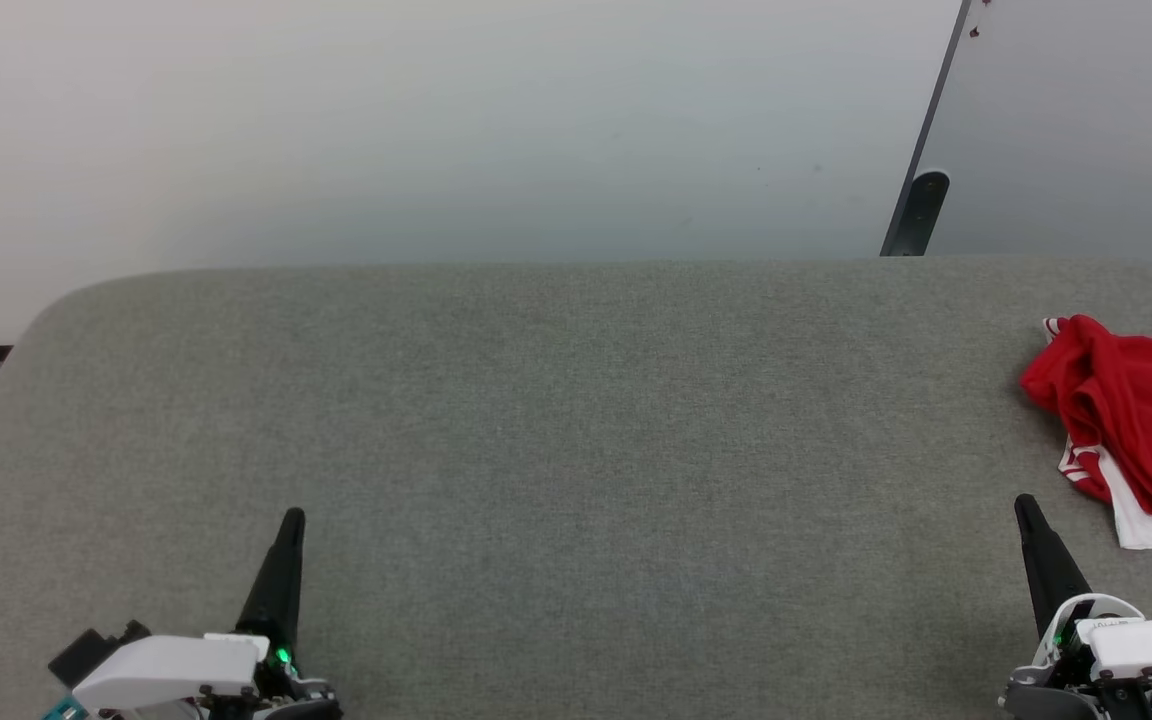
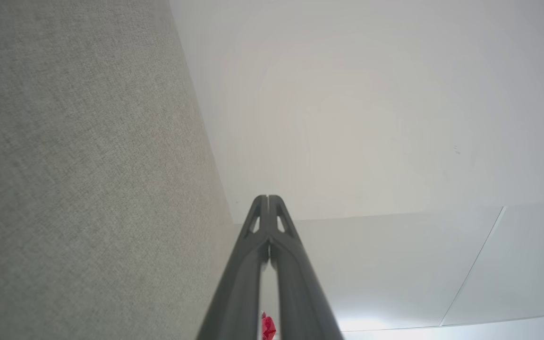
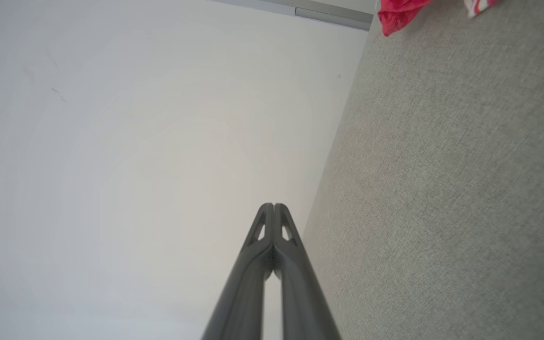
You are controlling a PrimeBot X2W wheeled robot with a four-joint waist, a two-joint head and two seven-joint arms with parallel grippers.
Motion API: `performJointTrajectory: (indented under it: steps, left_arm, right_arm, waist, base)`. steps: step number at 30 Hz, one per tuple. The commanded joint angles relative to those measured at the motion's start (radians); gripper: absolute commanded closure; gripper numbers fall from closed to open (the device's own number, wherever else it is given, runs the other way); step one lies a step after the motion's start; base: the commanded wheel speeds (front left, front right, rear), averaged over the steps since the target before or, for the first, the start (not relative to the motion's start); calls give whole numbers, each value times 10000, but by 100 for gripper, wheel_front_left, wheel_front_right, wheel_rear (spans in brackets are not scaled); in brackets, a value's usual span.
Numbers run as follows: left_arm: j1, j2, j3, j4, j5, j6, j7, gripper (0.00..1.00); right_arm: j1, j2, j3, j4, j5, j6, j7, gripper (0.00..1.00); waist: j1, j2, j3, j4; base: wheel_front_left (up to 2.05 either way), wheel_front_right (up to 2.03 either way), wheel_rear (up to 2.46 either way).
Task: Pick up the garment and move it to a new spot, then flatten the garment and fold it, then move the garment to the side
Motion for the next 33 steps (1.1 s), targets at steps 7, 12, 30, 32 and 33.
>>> performJointTrajectory:
  steps: [7, 12, 30, 32, 33]
  left_arm:
    - [-193, -93, 58, -14, -552, -32, 168, 100]
    - [-238, -137, 67, -10, -857, -34, 257, 100]
    - [-289, -159, 70, -3, -1092, -35, 333, 100]
    - [-289, -159, 70, -3, -1092, -35, 333, 100]
    - [-289, -159, 70, -3, -1092, -35, 333, 100]
  right_arm:
    - [-193, 55, -30, -70, 680, 0, 145, 100]
    - [-198, 91, -43, -81, 1077, 0, 220, 100]
    - [-133, 123, -47, -77, 1355, 0, 265, 100]
    - [-133, 123, -47, -77, 1355, 0, 264, 100]
    - [-133, 123, -46, -77, 1355, 0, 264, 100]
  waist:
    - [-1, 0, 56, -13]
    - [-1, 0, 92, -22]
    - [-1, 0, 128, -30]
    - [-1, 0, 128, -30]
    - [-1, 0, 128, -30]
  base:
    - [0, 0, 0]
    - [0, 0, 0]
    - [0, 0, 0]
    - [0, 0, 0]
    - [0, 0, 0]
